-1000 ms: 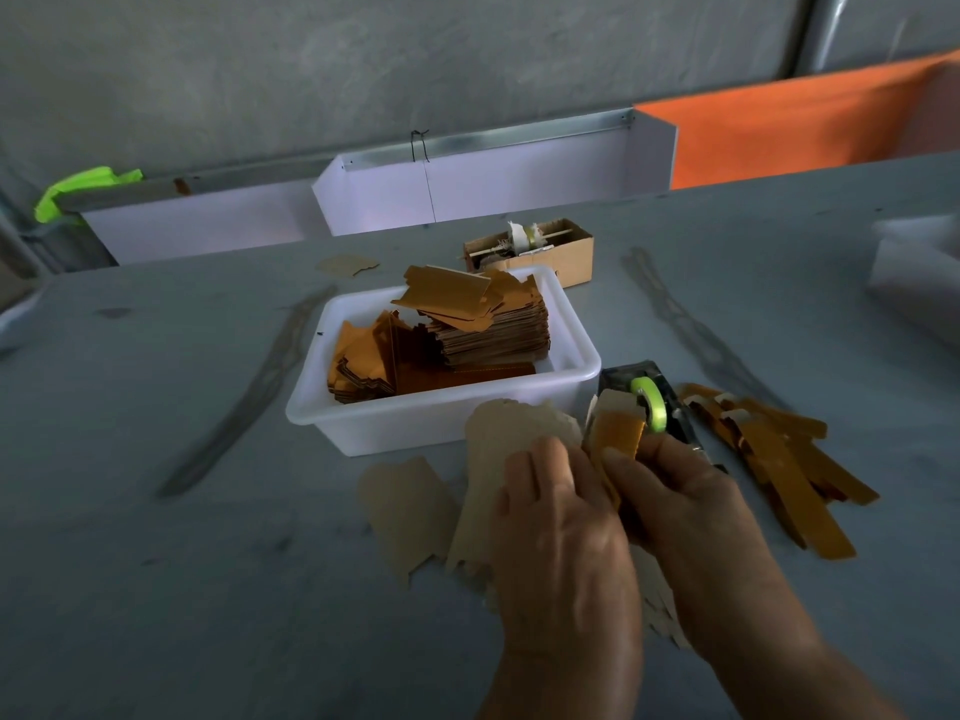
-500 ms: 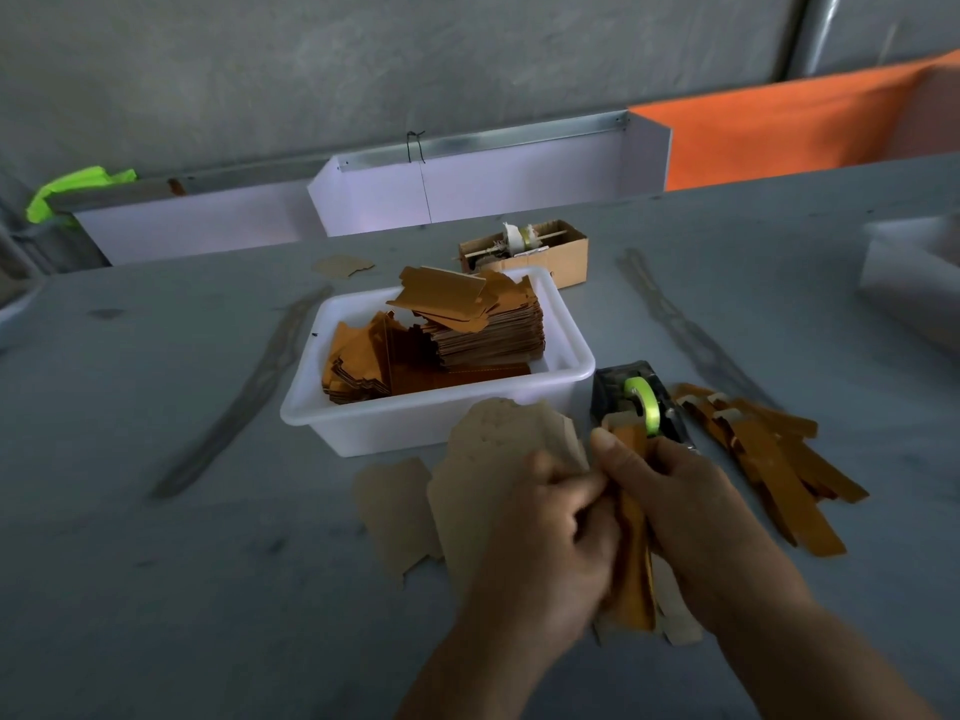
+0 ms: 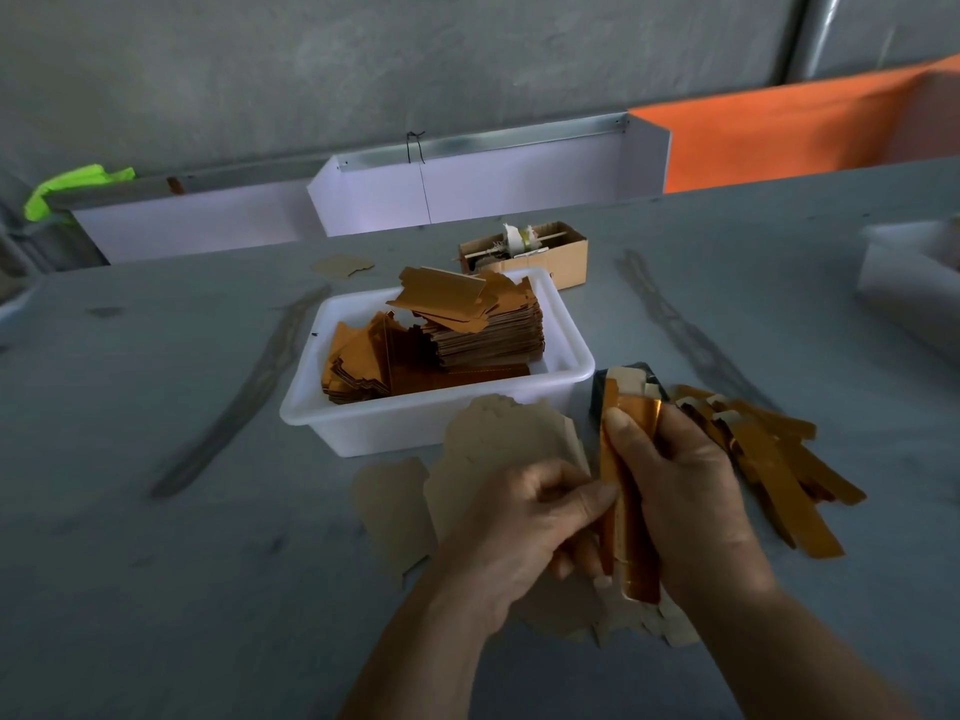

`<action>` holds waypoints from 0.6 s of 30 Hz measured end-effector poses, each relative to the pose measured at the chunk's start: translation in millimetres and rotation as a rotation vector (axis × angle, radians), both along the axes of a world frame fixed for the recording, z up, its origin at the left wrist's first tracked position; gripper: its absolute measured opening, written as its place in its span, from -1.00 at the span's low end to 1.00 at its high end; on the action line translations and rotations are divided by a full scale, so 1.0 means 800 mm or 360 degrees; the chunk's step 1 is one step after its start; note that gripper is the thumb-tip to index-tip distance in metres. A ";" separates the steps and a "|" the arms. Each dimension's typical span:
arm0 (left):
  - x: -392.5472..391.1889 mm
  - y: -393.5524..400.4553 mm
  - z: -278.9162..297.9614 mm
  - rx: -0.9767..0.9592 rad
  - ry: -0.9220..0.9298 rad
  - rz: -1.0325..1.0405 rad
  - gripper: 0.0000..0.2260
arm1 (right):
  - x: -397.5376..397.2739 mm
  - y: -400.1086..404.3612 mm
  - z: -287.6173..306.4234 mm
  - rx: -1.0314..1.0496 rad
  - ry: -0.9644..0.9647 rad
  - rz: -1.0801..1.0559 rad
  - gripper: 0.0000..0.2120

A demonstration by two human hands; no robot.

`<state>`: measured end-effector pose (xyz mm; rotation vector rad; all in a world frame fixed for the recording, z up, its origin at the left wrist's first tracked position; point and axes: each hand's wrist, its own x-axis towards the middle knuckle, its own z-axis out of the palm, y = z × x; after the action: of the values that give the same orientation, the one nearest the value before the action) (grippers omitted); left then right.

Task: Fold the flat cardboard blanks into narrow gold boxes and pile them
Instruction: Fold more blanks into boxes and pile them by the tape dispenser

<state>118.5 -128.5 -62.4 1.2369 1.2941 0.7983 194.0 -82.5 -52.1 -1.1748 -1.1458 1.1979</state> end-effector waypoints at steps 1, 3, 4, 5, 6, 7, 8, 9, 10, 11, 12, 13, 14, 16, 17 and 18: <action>-0.026 0.003 0.016 -0.0030 -0.0143 -0.0022 -0.86 | -0.002 -0.001 -0.003 0.0068 -0.0041 -0.0037 -0.86; -0.066 0.011 0.029 0.0005 -0.0153 0.0154 -0.93 | -0.006 -0.002 -0.009 0.0216 -0.0194 -0.0137 -0.83; -0.075 0.013 0.037 0.0009 -0.0049 0.0172 -0.94 | -0.008 -0.001 -0.011 0.0276 -0.0279 -0.0185 -0.79; -0.072 0.010 0.034 0.0031 -0.0037 0.0166 -0.95 | -0.009 -0.001 -0.012 0.0319 -0.0334 -0.0220 -0.77; -0.065 0.007 0.029 0.0029 -0.0013 0.0154 -0.96 | -0.011 -0.001 -0.013 0.0337 -0.0347 -0.0244 -0.75; -0.060 0.007 0.028 -0.0003 -0.0063 0.0179 -0.97 | -0.012 0.000 -0.014 0.0335 -0.0331 -0.0260 -0.75; -0.062 0.009 0.030 -0.0059 -0.0140 0.0205 -0.98 | -0.013 0.000 -0.015 0.0319 -0.0304 -0.0271 -0.75; -0.065 0.013 0.033 -0.0102 -0.0221 0.0238 -0.96 | -0.013 0.000 -0.017 0.0303 -0.0277 -0.0278 -0.75; -0.065 0.016 0.036 -0.0163 -0.0272 0.0276 -0.95 | -0.013 0.000 -0.019 0.0287 -0.0260 -0.0282 -0.75; -0.064 0.017 0.038 -0.0210 -0.0281 0.0289 -0.96 | -0.013 -0.001 -0.021 0.0267 -0.0249 -0.0276 -0.76; -0.063 0.016 0.041 -0.0240 -0.0287 0.0293 -0.97 | -0.013 -0.002 -0.021 0.0238 -0.0239 -0.0247 -0.76; -0.062 0.017 0.042 -0.0266 -0.0322 0.0315 -0.96 | -0.012 -0.004 -0.019 0.0199 -0.0225 -0.0189 -0.76; -0.062 0.017 0.044 -0.0290 -0.0371 0.0347 -0.94 | -0.010 -0.006 -0.015 0.0153 -0.0208 -0.0108 -0.75; -0.063 0.018 0.044 -0.0329 -0.0471 0.0411 -0.89 | 0.003 -0.005 -0.002 0.0106 -0.0248 -0.0008 -0.73; -0.063 0.017 0.044 -0.0334 -0.0491 0.0429 -0.89 | 0.015 -0.001 0.003 0.0114 -0.0310 -0.0041 -0.74; -0.062 0.017 0.044 -0.0338 -0.0487 0.0452 -0.90 | 0.030 0.004 0.009 0.0129 -0.0386 -0.0118 -0.78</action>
<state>68.9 -115.3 -26.8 0.7384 1.2770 0.9821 218.2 -79.2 -45.2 -1.3145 -1.3066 0.9620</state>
